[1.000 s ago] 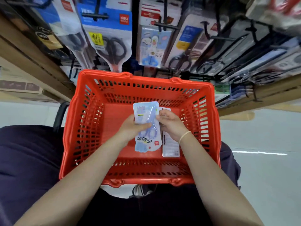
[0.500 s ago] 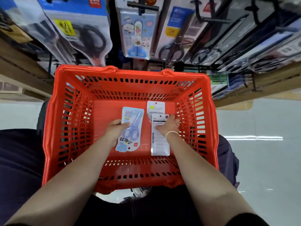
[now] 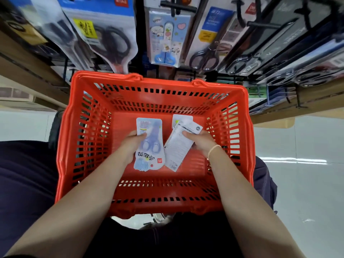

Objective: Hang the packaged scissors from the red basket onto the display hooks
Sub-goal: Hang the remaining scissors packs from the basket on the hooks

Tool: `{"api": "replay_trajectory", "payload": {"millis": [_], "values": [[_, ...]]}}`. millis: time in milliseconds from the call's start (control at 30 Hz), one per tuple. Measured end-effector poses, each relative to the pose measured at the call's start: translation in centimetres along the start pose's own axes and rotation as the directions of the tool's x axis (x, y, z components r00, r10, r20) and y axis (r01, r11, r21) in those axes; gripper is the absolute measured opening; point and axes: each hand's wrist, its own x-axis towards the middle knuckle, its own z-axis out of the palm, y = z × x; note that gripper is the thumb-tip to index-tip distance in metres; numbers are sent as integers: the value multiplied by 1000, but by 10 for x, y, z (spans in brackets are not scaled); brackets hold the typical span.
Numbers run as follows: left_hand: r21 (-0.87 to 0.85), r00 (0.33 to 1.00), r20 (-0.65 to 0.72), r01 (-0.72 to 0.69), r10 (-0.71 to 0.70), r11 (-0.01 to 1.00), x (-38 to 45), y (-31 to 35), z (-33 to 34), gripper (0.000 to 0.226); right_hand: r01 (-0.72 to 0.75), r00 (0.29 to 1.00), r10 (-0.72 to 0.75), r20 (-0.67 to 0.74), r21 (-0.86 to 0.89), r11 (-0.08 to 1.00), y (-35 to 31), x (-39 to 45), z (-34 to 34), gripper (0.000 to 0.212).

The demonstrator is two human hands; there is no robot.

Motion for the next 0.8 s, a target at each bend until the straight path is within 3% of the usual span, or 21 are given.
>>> {"api": "replay_trajectory", "payload": {"millis": [167,300,433,500,633,733,800], "values": [[5,975,169,-144,141,990,-40,37,-2,18,162,984,-167,68,78,984,-44,-50,-10,12],[-17,940,226,-260,257,965,-87,55,-3,22,249,965,-258,50,131,959,-67,-88,-5,15],[-2,856,331,-419,396,908,-138,64,14,40,370,926,-377,10,161,915,-83,-123,28,22],[-39,839,299,-465,454,885,-155,64,19,44,435,895,-444,38,142,889,-89,-144,42,23],[-150,818,94,-552,568,820,-178,66,10,45,525,845,-525,99,30,851,-95,-179,50,23],[-178,779,75,-604,623,777,-194,69,-3,36,530,838,-513,188,-52,846,-89,-197,53,17],[-170,763,60,-627,643,760,-203,68,-13,42,563,818,-553,158,-22,826,-87,-209,54,12]]}}
